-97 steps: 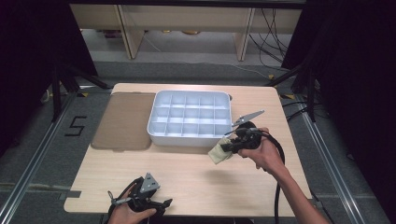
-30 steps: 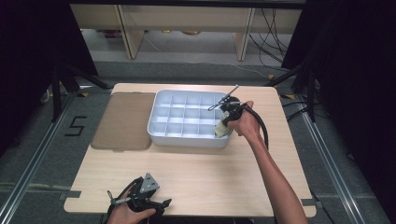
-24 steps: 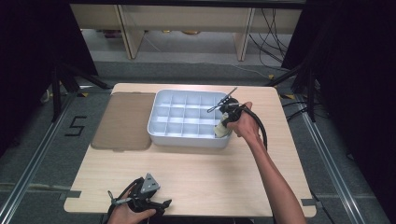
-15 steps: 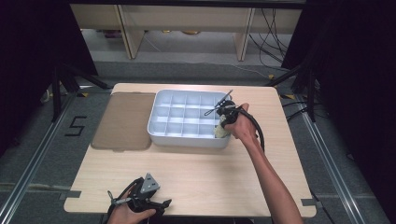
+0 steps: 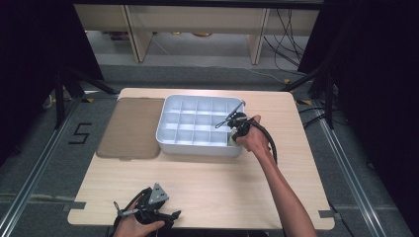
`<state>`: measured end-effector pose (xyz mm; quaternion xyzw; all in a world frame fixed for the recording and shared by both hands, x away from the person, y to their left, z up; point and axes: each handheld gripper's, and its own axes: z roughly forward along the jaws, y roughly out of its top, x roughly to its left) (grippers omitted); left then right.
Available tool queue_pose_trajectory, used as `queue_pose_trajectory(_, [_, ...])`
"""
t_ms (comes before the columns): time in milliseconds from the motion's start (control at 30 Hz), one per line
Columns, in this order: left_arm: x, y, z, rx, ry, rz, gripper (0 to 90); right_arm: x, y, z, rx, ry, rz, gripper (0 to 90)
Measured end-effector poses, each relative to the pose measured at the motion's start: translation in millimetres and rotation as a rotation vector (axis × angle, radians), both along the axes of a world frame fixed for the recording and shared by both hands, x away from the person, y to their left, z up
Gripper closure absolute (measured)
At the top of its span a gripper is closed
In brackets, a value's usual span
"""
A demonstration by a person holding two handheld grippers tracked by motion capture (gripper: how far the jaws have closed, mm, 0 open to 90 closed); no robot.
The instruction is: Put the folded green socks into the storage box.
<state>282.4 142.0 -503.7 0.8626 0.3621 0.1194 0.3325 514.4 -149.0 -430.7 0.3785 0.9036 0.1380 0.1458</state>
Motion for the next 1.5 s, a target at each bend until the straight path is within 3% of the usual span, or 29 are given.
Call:
queue_pose_trajectory(167, [0.4,0.2,-0.2,0.008,-0.002,-0.003,21.2,-1.1,-1.7,4.3,0.040,0.001,-0.013,58.4])
queue_pose_trajectory(300, [1.1,0.1,-1.2,0.011,0.000,-0.008,21.2,-3.7,-3.0,16.0,0.084,-0.006,-0.014,55.9])
queue_pose_trajectory(433, [0.3,-0.3,-0.6,0.002,0.003,-0.004,21.1,-3.2,-8.6,29.4,0.122,-0.023,-0.019,69.2])
queue_pose_trajectory(533, [0.6,-0.3,-0.7,0.002,0.003,-0.008,21.1,-0.8,-12.9,30.3,0.144,-0.028,-0.008,77.0])
queue_pose_trajectory(667, [0.6,-0.2,-0.9,0.005,0.002,-0.010,21.1,0.6,-13.8,21.1,0.119,-0.003,-0.017,83.4])
queue_pose_trajectory(800, [0.0,-1.4,-1.8,0.006,0.006,-0.002,21.1,0.6,-10.1,9.3,0.099,0.016,-0.018,83.9])
queue_pose_trajectory(1033, [-0.2,-1.3,-1.4,0.008,0.005,-0.002,21.1,1.4,-1.1,2.7,0.059,0.023,0.006,84.2])
queue_pose_trajectory(1300, [-0.8,-1.7,-2.0,0.001,0.013,0.003,21.1,4.3,5.5,-13.0,0.045,0.063,0.006,84.4])
queue_pose_trajectory(1500, [-0.9,-1.5,-1.7,0.001,0.013,0.004,21.1,5.8,5.8,-14.9,0.042,0.077,0.002,83.9])
